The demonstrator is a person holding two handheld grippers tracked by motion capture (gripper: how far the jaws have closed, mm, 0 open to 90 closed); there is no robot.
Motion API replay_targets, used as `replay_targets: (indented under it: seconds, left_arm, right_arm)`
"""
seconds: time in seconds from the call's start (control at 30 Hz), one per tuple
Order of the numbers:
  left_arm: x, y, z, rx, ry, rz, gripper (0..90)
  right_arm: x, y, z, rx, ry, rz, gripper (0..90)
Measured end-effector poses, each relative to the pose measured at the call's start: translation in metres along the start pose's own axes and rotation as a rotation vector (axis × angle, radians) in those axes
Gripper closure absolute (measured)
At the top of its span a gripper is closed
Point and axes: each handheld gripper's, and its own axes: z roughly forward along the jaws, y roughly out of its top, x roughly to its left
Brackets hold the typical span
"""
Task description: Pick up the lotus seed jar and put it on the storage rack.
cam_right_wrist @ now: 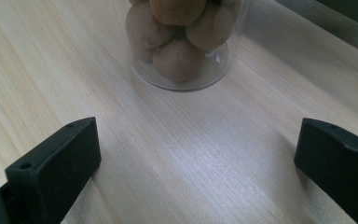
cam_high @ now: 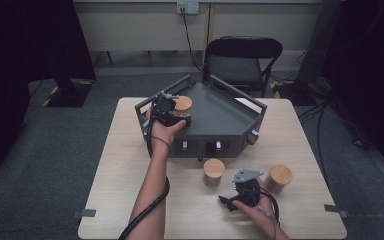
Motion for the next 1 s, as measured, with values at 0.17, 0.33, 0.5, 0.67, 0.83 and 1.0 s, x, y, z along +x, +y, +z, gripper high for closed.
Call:
replay_targets:
  seconds: [0.17,0.33,0.5,0.67,0.83,1.0]
  left_arm:
    - [0.001,-0.002,-0.005,-0.009,-0.011,0.000,4.8]
    - [0.003,-0.006,-0.009,-0.012,-0.012,-0.002,4.4]
    - [0.003,-0.010,-0.013,-0.022,-0.016,-0.006,4.3]
    - [0.003,-0.012,-0.020,-0.028,-0.016,-0.001,4.3]
    - [0.002,-0.014,-0.027,-0.031,-0.013,0.008,4.3]
    - [0.005,-0.020,-0.035,-0.036,-0.009,-0.004,4.3]
  right_arm:
    - [0.000,0.000,0.000,0.000,0.000,0.001,0.0]
    - [0.000,0.000,0.000,0.000,0.000,0.001,0.0]
    - [0.000,0.000,0.000,0.000,0.000,0.001,0.0]
    - [0.000,0.000,0.000,0.000,0.000,0.001,0.0]
    - [0.000,0.000,0.000,0.000,0.000,0.001,0.0]
    - [0.000,0.000,0.000,0.000,-0.001,0.001,0.0]
